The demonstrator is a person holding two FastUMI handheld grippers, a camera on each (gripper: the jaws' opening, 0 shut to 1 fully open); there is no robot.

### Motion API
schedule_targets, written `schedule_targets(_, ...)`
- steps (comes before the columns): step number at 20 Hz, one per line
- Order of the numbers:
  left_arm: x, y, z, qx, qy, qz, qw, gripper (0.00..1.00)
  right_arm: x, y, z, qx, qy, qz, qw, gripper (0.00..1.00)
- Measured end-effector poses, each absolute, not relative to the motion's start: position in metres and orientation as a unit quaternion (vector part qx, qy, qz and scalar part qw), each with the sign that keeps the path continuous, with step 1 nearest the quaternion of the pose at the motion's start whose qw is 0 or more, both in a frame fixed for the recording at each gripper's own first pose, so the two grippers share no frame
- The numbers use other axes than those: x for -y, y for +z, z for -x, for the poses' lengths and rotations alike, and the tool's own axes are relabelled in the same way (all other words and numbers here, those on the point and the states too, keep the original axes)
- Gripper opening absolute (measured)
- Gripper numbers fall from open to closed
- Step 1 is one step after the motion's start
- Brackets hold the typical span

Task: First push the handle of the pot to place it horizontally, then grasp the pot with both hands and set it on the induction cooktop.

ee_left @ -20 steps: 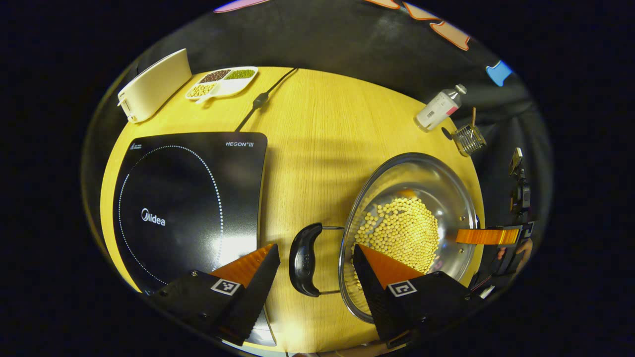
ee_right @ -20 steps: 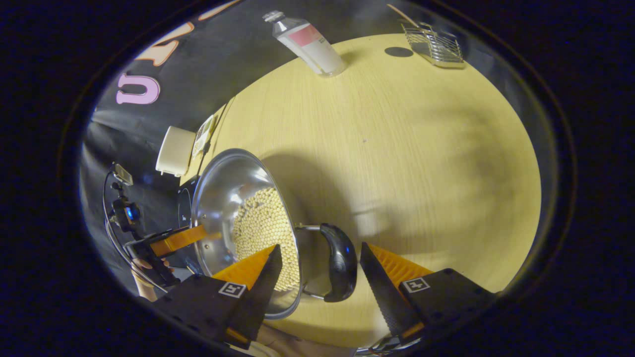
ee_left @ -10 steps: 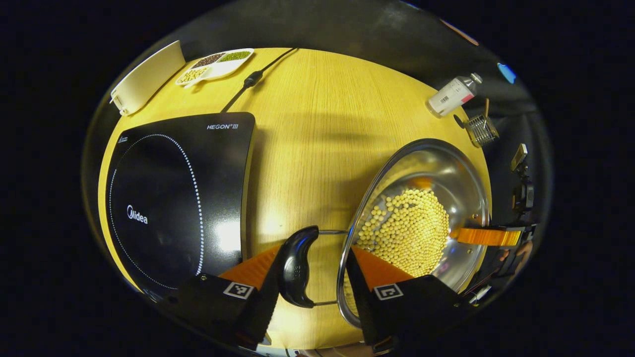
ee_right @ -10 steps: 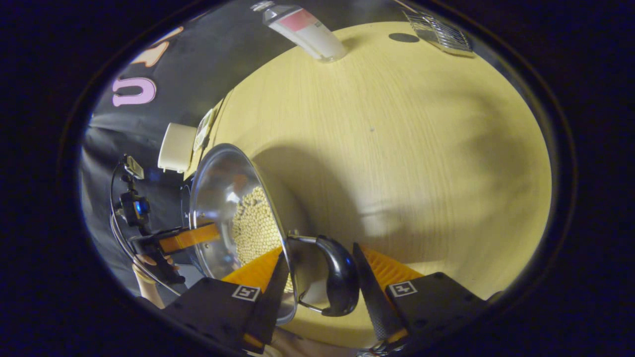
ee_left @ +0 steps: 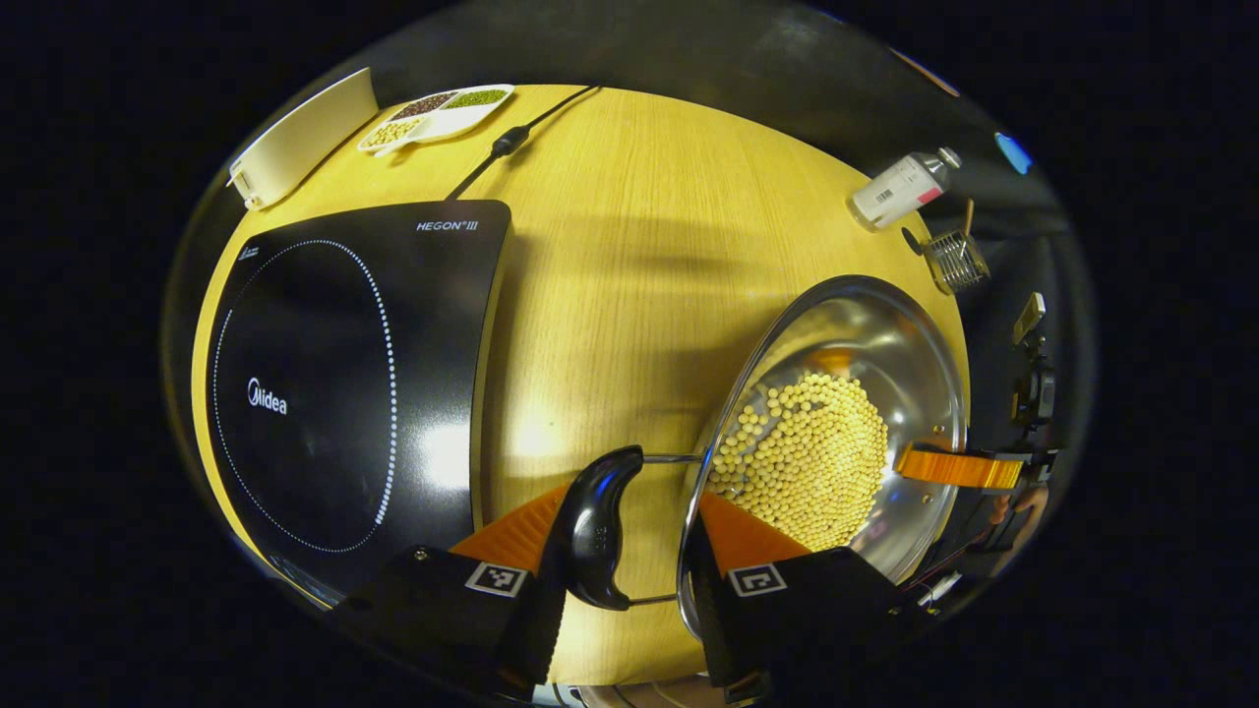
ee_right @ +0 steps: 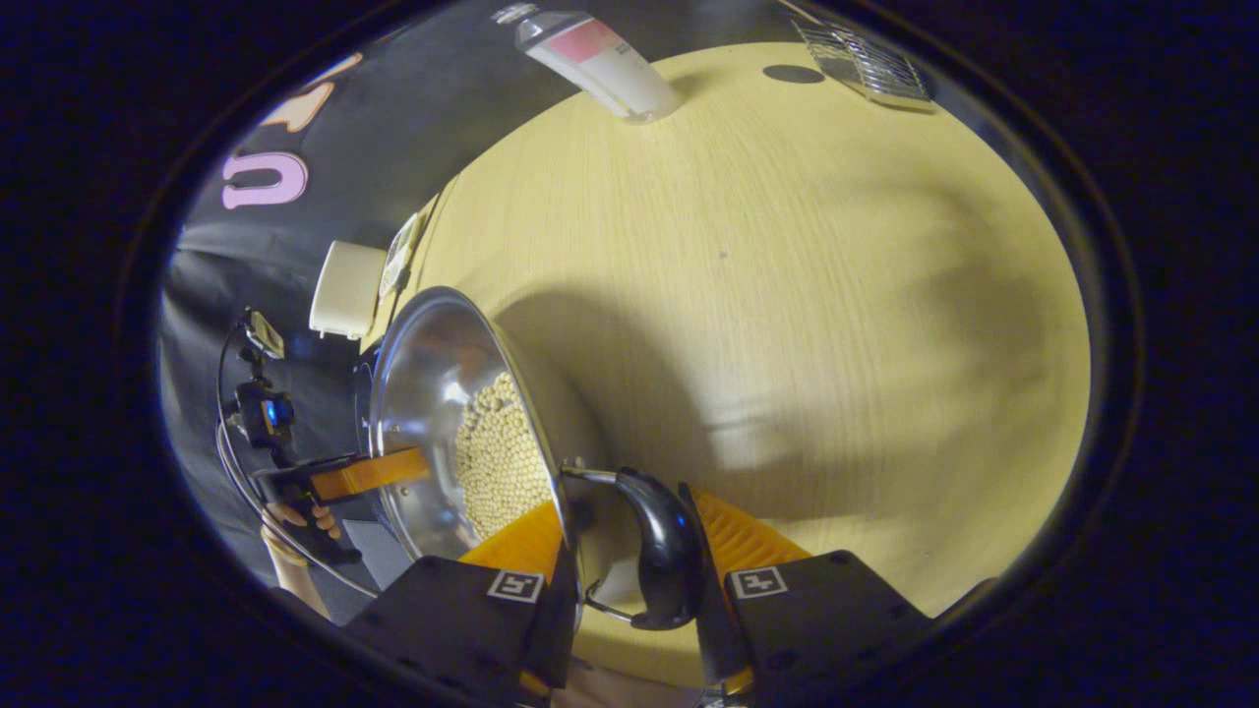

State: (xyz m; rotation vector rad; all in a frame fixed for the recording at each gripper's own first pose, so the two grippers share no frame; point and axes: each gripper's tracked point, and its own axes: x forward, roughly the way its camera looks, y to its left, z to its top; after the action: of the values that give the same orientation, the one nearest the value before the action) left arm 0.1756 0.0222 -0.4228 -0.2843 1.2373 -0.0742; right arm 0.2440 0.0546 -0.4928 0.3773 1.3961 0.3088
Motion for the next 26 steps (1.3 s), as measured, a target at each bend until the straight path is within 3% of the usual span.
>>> schedule_targets(16,-0.028,-0.355,-0.113,-0.569,-0.053,0.123,0.812,0.60,-0.056,-0.497,-0.247,-0.627,0.152,-0.171,0.744,0.49)
schedule_targets(26,-0.121,-0.329,-0.087,-0.557,-0.075,0.110,0.820,0.59,-0.060,-0.502,-0.250,-0.606,0.134,-0.182,0.763,0.49)
